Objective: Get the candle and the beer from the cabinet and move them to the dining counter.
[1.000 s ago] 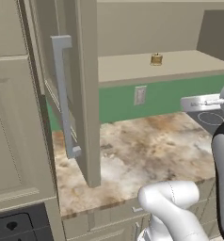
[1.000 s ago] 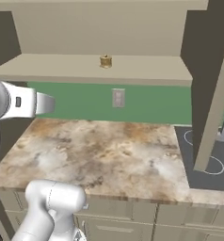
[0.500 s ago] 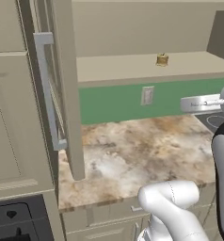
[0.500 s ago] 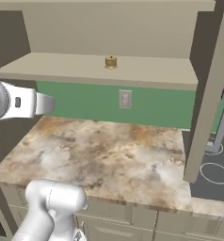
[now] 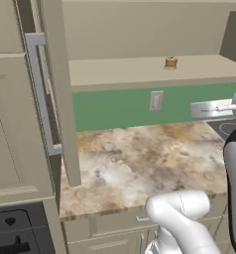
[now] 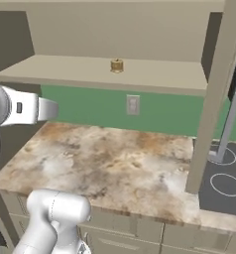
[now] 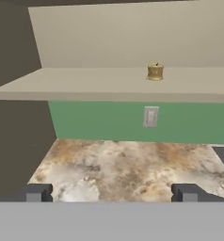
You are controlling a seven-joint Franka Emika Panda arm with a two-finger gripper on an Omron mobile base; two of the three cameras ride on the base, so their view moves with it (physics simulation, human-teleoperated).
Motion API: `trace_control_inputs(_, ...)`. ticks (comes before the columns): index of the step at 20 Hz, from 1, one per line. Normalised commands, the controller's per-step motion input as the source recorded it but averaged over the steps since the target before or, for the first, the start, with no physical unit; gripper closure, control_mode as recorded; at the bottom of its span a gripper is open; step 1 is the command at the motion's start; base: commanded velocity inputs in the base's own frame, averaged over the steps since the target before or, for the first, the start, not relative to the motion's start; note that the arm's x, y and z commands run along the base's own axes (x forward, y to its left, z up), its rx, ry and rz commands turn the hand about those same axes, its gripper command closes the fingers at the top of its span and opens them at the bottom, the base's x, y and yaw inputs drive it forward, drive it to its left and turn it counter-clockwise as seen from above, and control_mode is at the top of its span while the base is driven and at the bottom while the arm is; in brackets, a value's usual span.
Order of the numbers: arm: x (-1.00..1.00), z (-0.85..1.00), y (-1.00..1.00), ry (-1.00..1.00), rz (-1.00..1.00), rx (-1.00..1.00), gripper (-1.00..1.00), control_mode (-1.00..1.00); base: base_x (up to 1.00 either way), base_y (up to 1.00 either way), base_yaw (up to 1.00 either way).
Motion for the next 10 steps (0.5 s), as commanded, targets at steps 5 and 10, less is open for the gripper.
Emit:
trace_control_inputs(5,0.00,0.00,0.00,0.00,0.00,0.00,-1.00,1.00,-0.10,-0.88,-0.03)
trace_control_inputs(10,0.00,0.00,0.00,0.00,0.00,0.00,-1.00,1.00,-0.11,-1.00,-0.06)
